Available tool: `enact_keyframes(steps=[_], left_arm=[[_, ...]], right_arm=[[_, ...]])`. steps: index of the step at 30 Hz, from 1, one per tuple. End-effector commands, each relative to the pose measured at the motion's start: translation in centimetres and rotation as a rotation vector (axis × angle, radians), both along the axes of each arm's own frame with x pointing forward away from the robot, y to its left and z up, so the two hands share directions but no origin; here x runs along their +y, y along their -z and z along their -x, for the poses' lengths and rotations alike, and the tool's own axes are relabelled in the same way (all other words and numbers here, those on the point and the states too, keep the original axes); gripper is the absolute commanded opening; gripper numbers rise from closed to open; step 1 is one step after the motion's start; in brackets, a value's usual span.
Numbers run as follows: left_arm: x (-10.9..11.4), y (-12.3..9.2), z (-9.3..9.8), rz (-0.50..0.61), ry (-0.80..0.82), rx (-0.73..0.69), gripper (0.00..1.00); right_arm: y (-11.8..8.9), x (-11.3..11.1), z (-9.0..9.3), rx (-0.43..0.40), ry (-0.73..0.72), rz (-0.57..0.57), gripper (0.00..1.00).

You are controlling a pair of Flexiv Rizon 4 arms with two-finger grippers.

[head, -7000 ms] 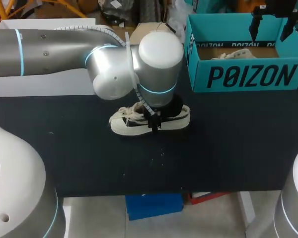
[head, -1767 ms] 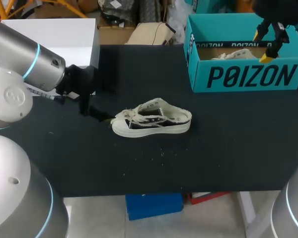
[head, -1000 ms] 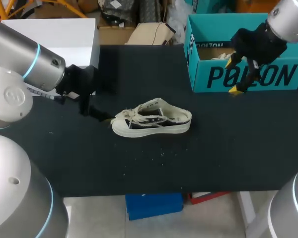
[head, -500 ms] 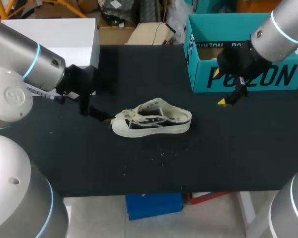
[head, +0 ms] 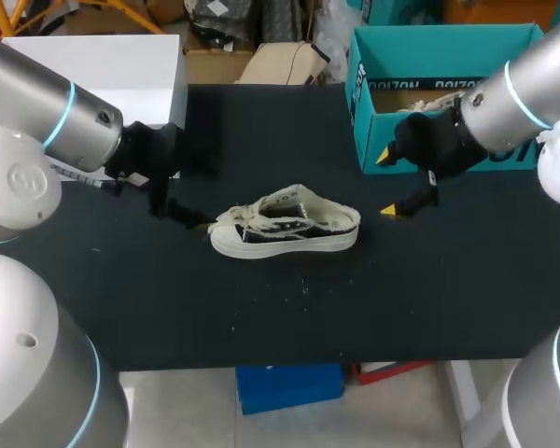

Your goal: Take the shoe out of the shoebox, open the shoe tongue, remove and reinsert the insole, then place the shoe into the shoebox

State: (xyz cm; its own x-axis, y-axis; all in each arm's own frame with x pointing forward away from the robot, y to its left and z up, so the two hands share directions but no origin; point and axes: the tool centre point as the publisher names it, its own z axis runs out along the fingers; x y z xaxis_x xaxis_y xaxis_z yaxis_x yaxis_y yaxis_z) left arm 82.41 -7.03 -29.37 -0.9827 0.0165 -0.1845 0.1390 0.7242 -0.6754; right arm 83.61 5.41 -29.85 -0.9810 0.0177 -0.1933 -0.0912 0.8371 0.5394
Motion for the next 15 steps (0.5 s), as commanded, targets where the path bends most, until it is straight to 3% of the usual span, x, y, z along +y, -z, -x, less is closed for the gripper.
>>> enact_keyframes(steps=[1,15], left_arm=[[-0.1,0.2,0.1,0.001,-0.002,-0.004,1.0],[-0.1,0.2,0.1,0.001,-0.002,-0.004,1.0]], right_arm=[[2.6,1.8,-1.1,-0.01,-0.028,-0.065,1.0],[6.8,4.1,-2.6,0.033,-0.076,-0.124,1.0]])
